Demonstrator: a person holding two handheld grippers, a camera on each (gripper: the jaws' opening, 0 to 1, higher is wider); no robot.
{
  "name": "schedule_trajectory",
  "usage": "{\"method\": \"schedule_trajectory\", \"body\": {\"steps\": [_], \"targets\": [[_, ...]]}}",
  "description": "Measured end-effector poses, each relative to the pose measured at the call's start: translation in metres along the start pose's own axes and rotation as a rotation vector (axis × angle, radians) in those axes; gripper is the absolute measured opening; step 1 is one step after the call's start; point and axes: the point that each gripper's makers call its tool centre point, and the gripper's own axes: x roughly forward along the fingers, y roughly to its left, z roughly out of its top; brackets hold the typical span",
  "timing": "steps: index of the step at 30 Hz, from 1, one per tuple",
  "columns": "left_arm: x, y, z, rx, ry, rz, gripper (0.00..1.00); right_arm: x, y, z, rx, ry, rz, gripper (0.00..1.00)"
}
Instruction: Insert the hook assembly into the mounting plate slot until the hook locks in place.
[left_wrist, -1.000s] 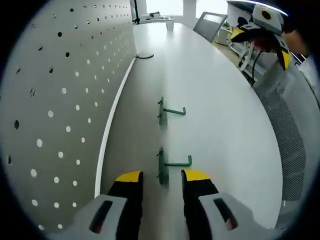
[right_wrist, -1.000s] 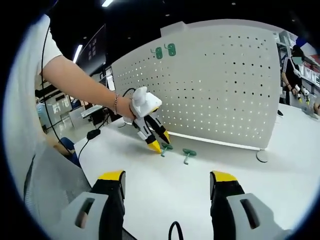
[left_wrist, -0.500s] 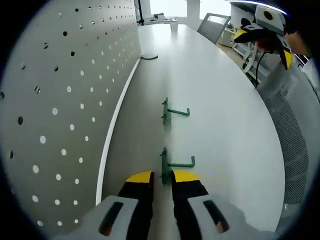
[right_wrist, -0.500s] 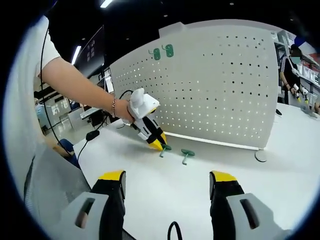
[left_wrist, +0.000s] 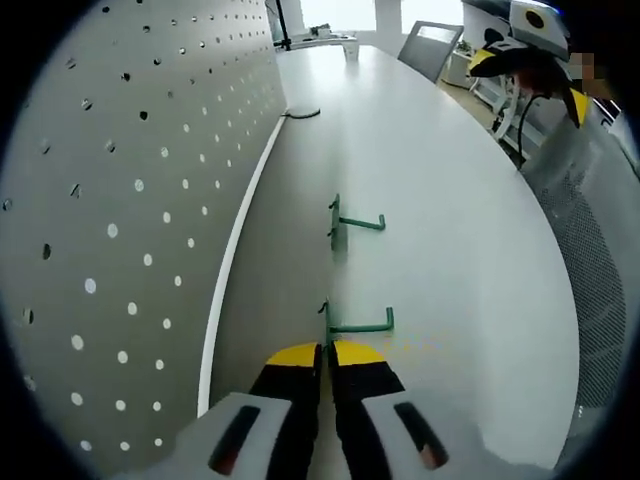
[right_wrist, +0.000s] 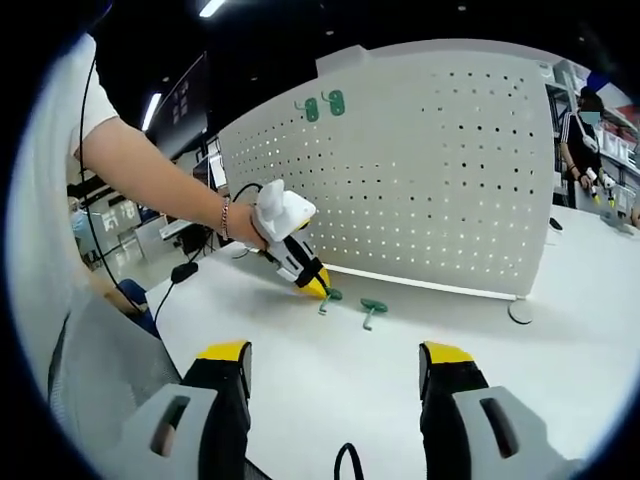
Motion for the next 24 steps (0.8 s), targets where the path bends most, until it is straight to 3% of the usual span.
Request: {"method": "schedule_trajectory", "body": {"steps": [10,14,16,24], "targets": [[0.000,-0.001,0.000,-0.020,-0.005,-0.005,0.03,-0.001,0.001,0.000,0.001,0.000,-0.001,0.66],[-0.001,-0.002,-0.001,-0.023,-0.032,0.011,0.03,-0.001,0.000,0.000,0.001,-0.001,-0.003,0.66],[-0.003,-0.001,0.005,-0.045,-0.093,0.023,0.03,-0.001,0.000,0.000,0.000,-0.001,-0.006,0.66],[-0.018,0.005,0.013,-0.070,-0.161,0.073,0.03,0.000,0.000,0.000,0.007,-0.006,-0.007,0.66]]}}
